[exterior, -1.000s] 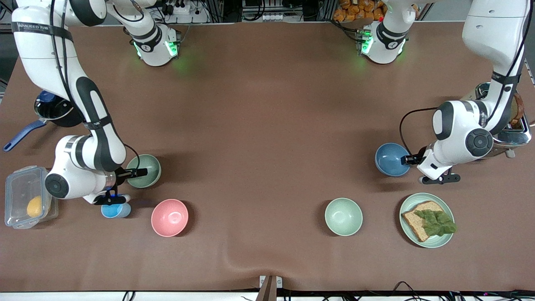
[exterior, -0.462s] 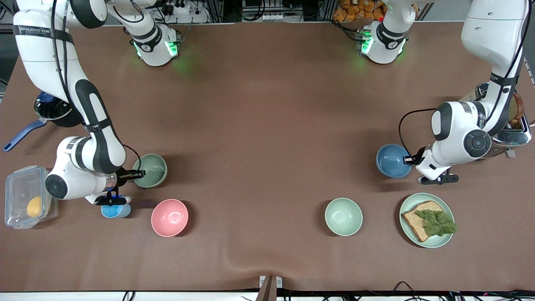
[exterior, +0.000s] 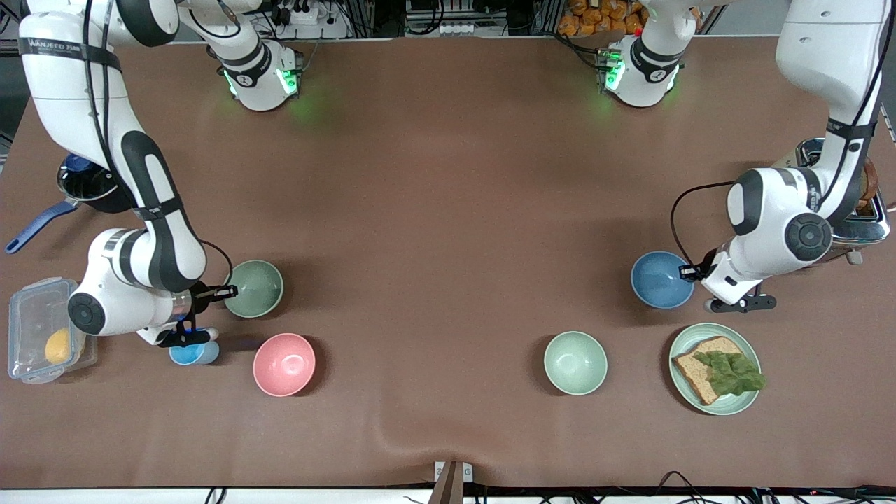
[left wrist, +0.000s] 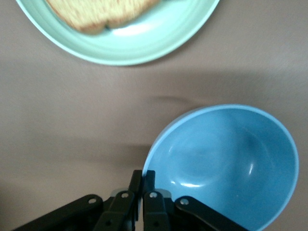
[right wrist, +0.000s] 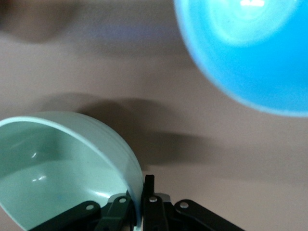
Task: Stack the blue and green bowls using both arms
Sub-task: 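Grasp the green bowl with the right gripper while the left gripper grasps the blue bowl, then carry the green bowl with the right gripper while the left gripper carries the blue bowl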
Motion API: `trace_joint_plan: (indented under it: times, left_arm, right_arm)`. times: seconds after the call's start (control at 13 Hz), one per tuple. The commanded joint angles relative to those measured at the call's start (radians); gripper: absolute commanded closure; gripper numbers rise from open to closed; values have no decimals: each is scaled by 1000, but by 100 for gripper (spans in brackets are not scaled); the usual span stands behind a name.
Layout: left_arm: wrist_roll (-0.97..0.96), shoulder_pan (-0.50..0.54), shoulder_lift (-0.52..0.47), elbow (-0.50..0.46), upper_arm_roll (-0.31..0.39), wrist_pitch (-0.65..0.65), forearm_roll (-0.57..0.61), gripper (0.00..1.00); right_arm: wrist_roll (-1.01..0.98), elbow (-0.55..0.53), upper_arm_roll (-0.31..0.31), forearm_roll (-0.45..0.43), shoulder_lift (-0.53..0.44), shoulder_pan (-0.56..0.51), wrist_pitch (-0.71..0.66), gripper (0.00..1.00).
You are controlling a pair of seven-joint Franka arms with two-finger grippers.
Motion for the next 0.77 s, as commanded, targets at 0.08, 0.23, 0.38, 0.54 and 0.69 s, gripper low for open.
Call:
trace_joint_plan:
  times: [0.08,0.23,0.38,0.54,0.69]
  left_arm:
    - [1,6,-135,16,-35,-108,-3,100]
    - [-1,4,-176,85,-56,-247,-5,100]
    - [-45,6,-188,186,-88,-396,-5,100]
    - [-88,3,-179,267,-130,-475,-5,100]
    - [-143,-2,-176,280,-159,-483,-5,100]
  right_arm:
    - [-7,70,11,14,-43,25,-103,100]
    - [-7,94,32,18,-41,58,-104,100]
    - [14,108,51,99,-43,92,-104,100]
    - [86,108,49,161,-37,153,-93,100]
    - [214,110,51,202,-34,205,-79,100]
